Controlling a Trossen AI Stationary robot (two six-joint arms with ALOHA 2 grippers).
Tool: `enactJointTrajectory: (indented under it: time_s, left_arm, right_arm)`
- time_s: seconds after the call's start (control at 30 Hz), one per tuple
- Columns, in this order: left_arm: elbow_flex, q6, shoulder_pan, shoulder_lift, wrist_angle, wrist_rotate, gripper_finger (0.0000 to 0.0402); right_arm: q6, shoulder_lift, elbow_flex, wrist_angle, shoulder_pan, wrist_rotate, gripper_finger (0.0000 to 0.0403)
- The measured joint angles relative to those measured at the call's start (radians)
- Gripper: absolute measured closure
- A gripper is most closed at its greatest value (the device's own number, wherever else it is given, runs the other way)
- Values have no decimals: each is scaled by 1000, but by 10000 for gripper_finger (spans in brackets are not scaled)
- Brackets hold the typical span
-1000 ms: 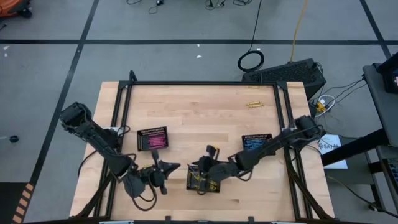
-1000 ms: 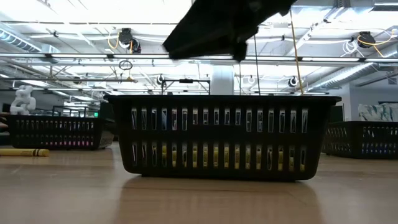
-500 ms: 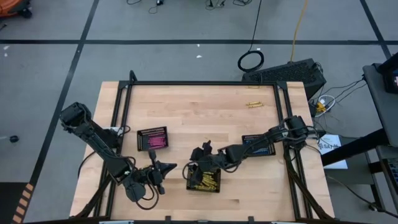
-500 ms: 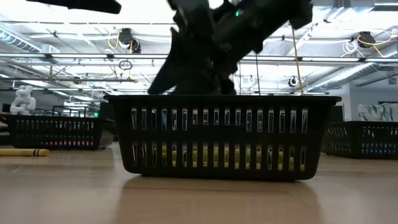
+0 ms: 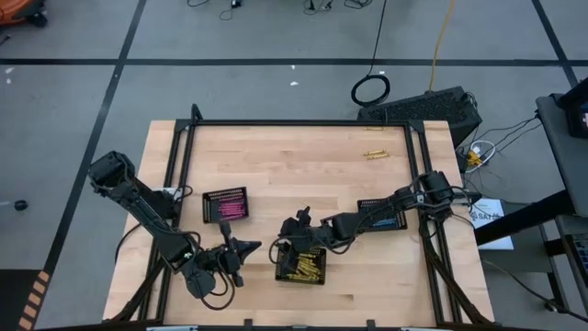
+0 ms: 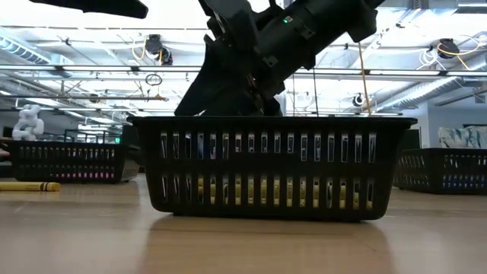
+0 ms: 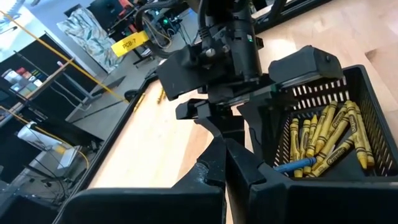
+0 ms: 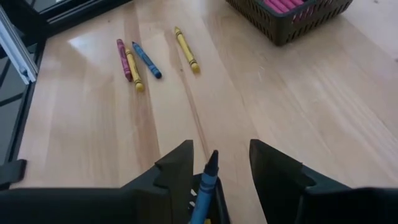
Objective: Sort crayons
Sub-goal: Put the blue crayon into the right black bin
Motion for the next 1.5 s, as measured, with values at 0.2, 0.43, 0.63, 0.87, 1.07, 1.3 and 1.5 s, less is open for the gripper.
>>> enactJointTrajectory:
  time_s: [0.2, 0.43, 0.63, 0.87, 1.07, 1.3, 1.5]
  left_arm:
    - [0, 0, 1, 0, 0, 0, 401]
    - [0, -4, 1, 0, 2, 1, 402]
    - [0, -18, 1, 0, -8, 7, 402]
    - [0, -19, 1, 0, -9, 8, 402]
    - [0, -19, 0, 0, -9, 9, 402]
    - [0, -24, 0, 0, -12, 21, 402]
    - [0, -25, 0, 0, -26, 22, 402]
  right_arm:
    - [-24, 12, 0, 15, -5, -29, 261]
    - [-37, 36, -1, 46, -11, -65, 279]
    - [-69, 33, -1, 67, -11, -79, 362]
    - [-111, 6, -1, 65, -1, -77, 395]
    - [-189, -92, -1, 53, 40, -13, 401]
    - [-258, -271, 0, -288, 155, 295, 402]
    - [-23, -409, -70, -821, 237, 524, 402]
